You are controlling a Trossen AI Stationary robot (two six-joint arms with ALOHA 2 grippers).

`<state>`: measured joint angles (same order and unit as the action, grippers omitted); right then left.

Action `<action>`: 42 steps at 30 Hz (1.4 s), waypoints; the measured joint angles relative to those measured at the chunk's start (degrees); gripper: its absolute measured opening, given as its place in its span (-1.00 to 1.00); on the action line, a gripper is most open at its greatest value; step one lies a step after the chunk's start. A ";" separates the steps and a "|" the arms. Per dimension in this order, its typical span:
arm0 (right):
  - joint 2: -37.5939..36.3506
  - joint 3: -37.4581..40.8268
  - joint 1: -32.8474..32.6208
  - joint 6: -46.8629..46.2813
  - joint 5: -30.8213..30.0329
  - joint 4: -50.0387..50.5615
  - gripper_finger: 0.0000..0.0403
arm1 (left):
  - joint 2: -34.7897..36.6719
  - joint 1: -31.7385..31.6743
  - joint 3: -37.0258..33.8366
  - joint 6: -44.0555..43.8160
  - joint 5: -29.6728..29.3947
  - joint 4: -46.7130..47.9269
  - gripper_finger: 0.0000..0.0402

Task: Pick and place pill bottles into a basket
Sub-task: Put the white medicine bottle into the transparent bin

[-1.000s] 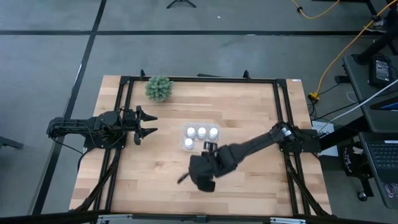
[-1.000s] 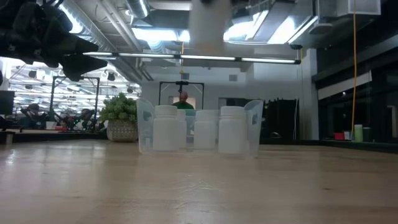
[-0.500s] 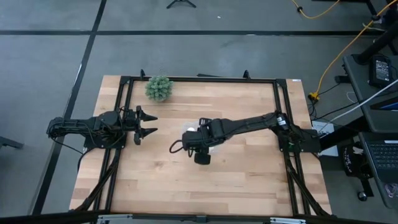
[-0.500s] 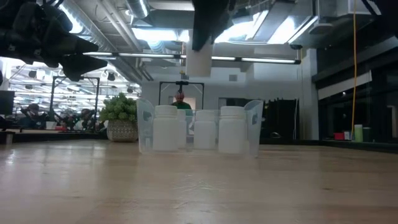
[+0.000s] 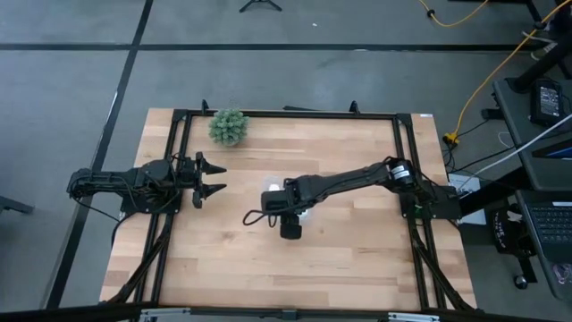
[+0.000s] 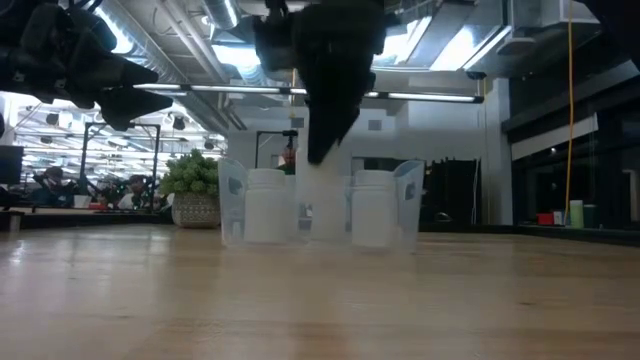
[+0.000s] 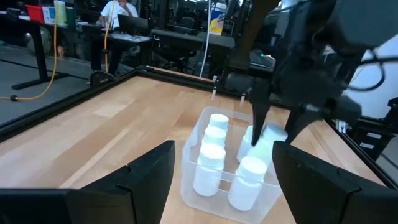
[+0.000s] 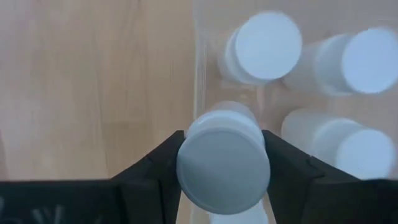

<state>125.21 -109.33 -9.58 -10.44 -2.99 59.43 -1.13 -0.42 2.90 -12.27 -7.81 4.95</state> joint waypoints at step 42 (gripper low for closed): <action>0.07 5.23 2.25 -7.23 8.64 -8.02 0.12 | 0.00 0.01 0.00 0.00 0.00 0.00 0.31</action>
<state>125.27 -104.09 -7.33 -17.67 5.65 51.42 -1.13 -0.42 2.90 -12.27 -7.81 4.95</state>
